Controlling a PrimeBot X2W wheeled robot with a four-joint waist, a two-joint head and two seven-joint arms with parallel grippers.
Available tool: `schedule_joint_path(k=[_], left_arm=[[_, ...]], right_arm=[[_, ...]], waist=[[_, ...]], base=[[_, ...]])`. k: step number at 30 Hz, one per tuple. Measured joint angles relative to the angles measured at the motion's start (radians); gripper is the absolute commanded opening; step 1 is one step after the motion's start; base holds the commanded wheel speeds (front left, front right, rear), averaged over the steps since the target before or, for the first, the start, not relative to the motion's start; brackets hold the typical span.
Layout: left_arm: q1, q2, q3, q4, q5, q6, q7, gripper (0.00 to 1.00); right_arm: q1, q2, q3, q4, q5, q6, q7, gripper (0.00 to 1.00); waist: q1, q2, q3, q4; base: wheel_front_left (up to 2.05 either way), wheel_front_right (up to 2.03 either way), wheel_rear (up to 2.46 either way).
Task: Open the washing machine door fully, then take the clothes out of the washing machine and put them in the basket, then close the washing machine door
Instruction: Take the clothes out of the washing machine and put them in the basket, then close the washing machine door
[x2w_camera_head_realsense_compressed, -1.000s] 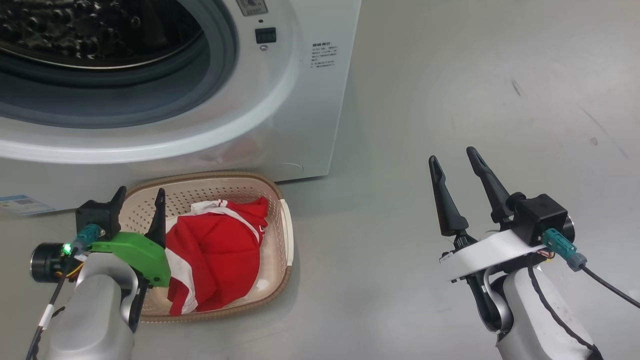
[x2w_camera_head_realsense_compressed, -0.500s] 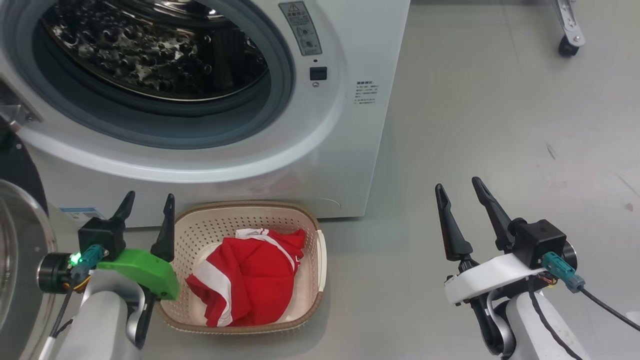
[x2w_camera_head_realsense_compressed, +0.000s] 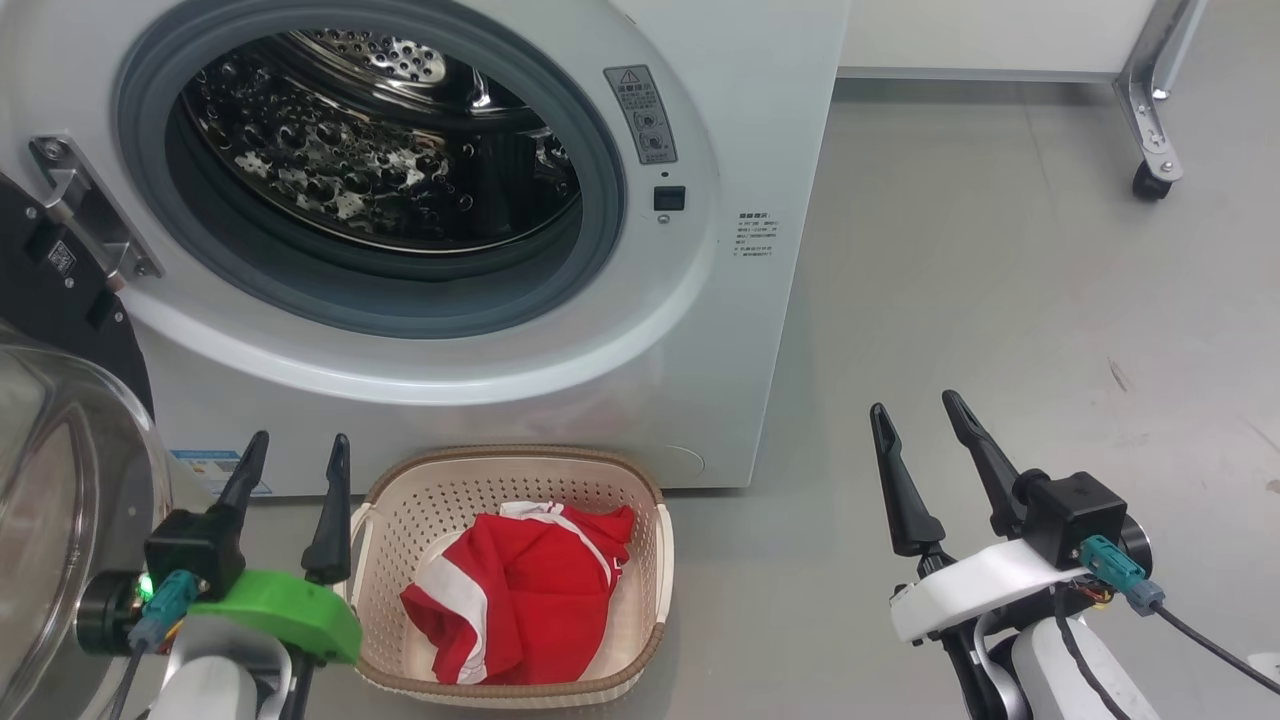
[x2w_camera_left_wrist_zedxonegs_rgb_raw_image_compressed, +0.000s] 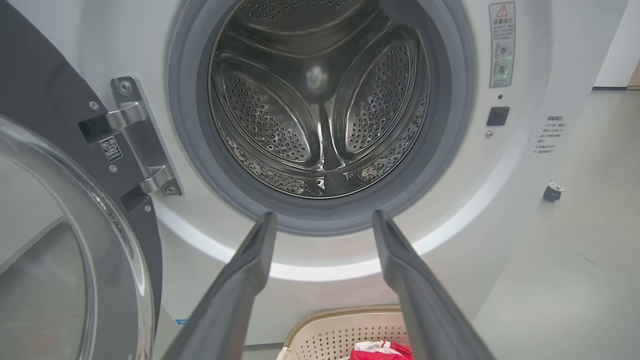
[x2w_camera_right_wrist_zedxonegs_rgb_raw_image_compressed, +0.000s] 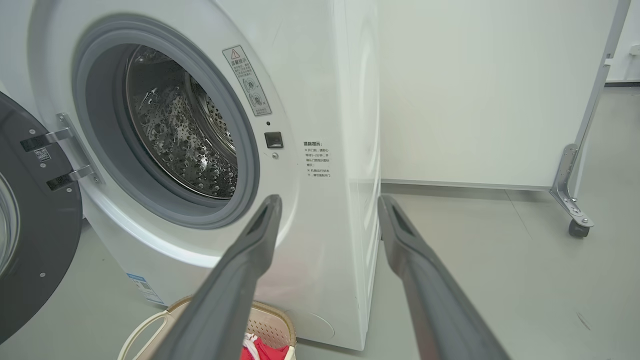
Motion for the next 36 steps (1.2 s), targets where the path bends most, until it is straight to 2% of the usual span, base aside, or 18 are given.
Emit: schedule_joint_path(k=[7, 19, 36], left_arm=[[0.081, -0.010, -0.001, -0.044, 0.000, 0.001, 0.000, 1.00], [0.132, -0.017, -0.001, -0.121, 0.000, 0.005, 0.000, 1.00], [0.173, -0.026, -0.008, -0.158, -0.009, 0.016, 0.000, 1.00]], right_arm=[[0.012, 0.000, -0.005, -0.009, 0.000, -0.009, 0.000, 1.00], [0.028, 0.001, -0.012, -0.024, -0.002, -0.018, 0.000, 1.00], [0.028, 0.001, -0.012, -0.034, -0.002, -0.021, 0.000, 1.00]], waist=[[0.0000, 0.0000, -0.023, -0.012], [0.0000, 0.0000, -0.026, -0.024], [0.0000, 0.0000, -0.031, -0.041]], base=[[0.00, 0.00, 0.00], [0.00, 0.00, 0.00], [0.00, 0.00, 0.00]])
